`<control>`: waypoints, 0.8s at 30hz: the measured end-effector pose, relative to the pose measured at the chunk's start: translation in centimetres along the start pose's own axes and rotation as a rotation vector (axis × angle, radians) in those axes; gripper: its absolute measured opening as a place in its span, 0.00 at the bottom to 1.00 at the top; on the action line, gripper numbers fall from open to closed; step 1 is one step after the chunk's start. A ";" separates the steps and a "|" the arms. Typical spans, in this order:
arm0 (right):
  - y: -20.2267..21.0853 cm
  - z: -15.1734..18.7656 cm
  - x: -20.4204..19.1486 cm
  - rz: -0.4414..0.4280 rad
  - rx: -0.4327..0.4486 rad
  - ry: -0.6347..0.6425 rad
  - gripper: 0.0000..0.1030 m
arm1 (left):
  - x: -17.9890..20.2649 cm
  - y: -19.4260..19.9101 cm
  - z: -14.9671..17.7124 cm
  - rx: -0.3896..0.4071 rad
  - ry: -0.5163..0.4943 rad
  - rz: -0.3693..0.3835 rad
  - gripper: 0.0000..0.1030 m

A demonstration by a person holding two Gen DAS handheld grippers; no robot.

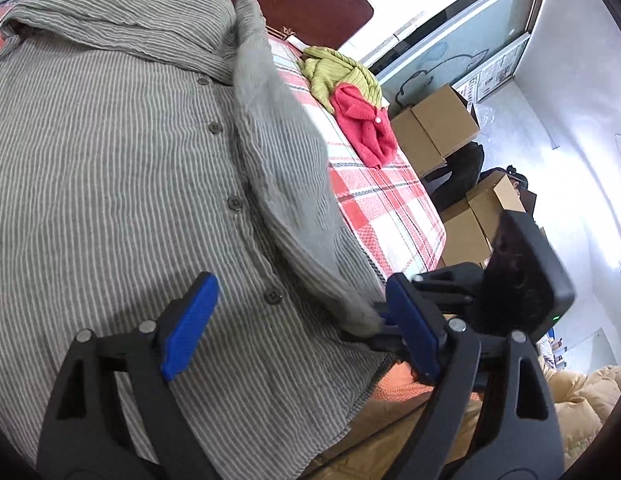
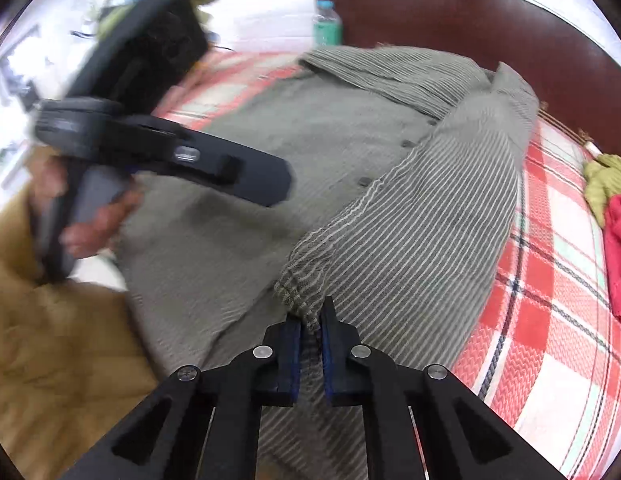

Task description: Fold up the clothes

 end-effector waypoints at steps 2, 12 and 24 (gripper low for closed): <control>1.0 0.3 -0.4 -0.028 0.007 0.027 0.07 | 0.1 -0.1 -0.1 -0.004 -0.005 -0.005 0.84; 0.8 1.9 0.1 -0.083 -0.063 0.050 0.18 | -0.7 1.0 0.1 -0.003 -0.012 -0.048 0.84; 3.4 -10.8 4.3 -0.175 0.088 -0.085 0.58 | -5.4 15.9 -2.3 0.240 -0.027 -0.373 0.84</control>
Point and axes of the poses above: each gripper's, at about its wrist camera, not at the fingertips, and y roughly against the way its jaws point, x to its right, z to its underside, the point moved 9 cm from there along -y, roughly the way its jaws point, and after that the axes turned 15 degrees about z, right-handed, at the moved point
